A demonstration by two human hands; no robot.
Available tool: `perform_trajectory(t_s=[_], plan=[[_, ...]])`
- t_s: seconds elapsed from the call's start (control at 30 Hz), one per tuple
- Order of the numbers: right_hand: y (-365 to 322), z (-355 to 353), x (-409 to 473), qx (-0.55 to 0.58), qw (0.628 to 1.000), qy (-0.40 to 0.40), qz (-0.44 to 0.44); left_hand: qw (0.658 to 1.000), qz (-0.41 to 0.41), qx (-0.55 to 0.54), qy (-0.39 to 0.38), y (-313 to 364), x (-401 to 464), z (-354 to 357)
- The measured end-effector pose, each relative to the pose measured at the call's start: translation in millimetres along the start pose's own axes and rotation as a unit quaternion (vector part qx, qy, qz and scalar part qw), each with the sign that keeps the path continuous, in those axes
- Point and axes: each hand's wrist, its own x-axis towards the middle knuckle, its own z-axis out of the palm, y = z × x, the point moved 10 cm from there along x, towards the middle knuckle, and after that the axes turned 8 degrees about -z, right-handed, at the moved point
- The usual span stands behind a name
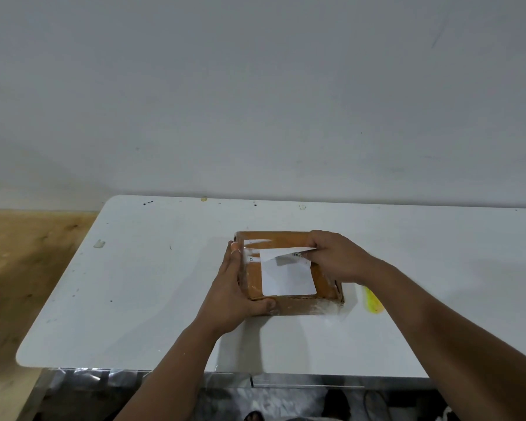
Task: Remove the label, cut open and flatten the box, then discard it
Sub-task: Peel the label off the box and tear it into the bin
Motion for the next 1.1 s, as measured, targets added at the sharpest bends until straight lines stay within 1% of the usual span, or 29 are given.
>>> perform_trajectory(t_s=[0.1,0.17,0.3,0.37,0.47,0.57,0.73,0.83,0.93,1.1], plan=[[3,4,2,0.034,0.999,-0.015,0.003,1.000,-0.013,-0.005,0.002,-4,2,0],[6,5,2,0.027,1.000,-0.006,-0.002,1.000,-0.017,-0.005,0.010,-5,4,-1],[16,5,-1,-0.012,0.999,0.039,-0.013,1.000,-0.017,-0.004,0.015,-3,3,-2],[24,8,-4,-0.010,0.998,0.057,0.000,1.000,-0.011,-0.006,0.015,-1,3,-1],[28,5,-6,-0.040,0.995,0.090,0.008,1.000,-0.010,-0.006,0.017,-2,4,-1],[24,10,-4,-0.101,0.992,0.074,-0.005,1.000,-0.018,-0.001,0.016,-5,5,-1],[21,16,-3,-0.121,0.991,0.051,-0.013,1.000,-0.015,-0.004,0.012,-3,4,-1],[20,21,-4,-0.095,0.995,-0.002,0.000,0.999,-0.028,-0.001,0.020,-7,5,-2],[24,26,-7,-0.023,0.998,-0.051,0.023,0.999,-0.031,-0.008,0.023,-8,5,-2],[17,24,-9,0.101,0.993,-0.049,0.041,0.999,-0.023,-0.015,0.017,-4,2,-2]])
